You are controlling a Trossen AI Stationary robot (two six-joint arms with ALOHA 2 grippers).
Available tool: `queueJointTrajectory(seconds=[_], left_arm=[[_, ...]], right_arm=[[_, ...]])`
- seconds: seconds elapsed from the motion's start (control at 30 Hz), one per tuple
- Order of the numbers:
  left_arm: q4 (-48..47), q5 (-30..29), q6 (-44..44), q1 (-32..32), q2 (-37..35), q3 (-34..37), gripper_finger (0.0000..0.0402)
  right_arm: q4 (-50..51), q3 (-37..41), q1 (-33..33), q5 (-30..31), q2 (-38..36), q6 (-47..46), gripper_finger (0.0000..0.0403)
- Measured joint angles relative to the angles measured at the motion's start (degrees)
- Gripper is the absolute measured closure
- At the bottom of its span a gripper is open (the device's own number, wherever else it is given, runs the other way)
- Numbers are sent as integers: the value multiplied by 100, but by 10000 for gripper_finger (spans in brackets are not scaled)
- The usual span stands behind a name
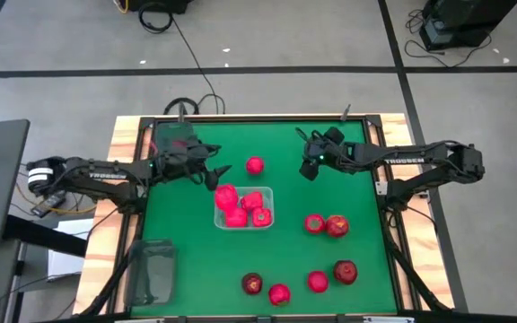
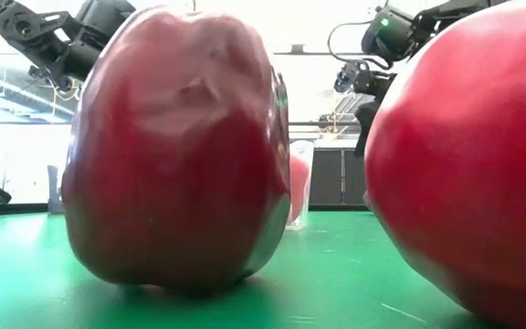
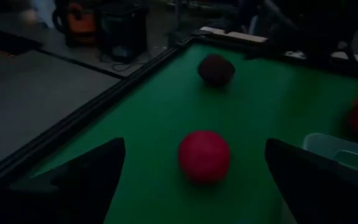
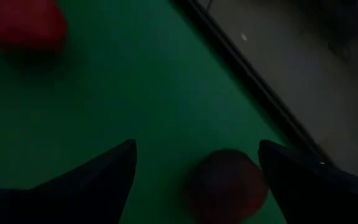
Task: Sort produce into baskets
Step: Put the red apple into the top black bin
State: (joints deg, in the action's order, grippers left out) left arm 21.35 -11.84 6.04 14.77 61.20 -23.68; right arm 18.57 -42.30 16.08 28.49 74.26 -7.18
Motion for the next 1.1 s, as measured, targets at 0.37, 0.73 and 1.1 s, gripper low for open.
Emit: queueJointTrajectory(seconds=[0.37,0.73,1.1], left_arm=[[615,5,91,-94,637,0,8],[894,-21,170,-92,637,0,8],[1017,-161,170,-92,637,0,8]], right_arm=[[331,0,982,-1548,0,-231,56],[416,0,1506,-2050,62,-230,56],[22,0,1520,-2070,153,344,56]])
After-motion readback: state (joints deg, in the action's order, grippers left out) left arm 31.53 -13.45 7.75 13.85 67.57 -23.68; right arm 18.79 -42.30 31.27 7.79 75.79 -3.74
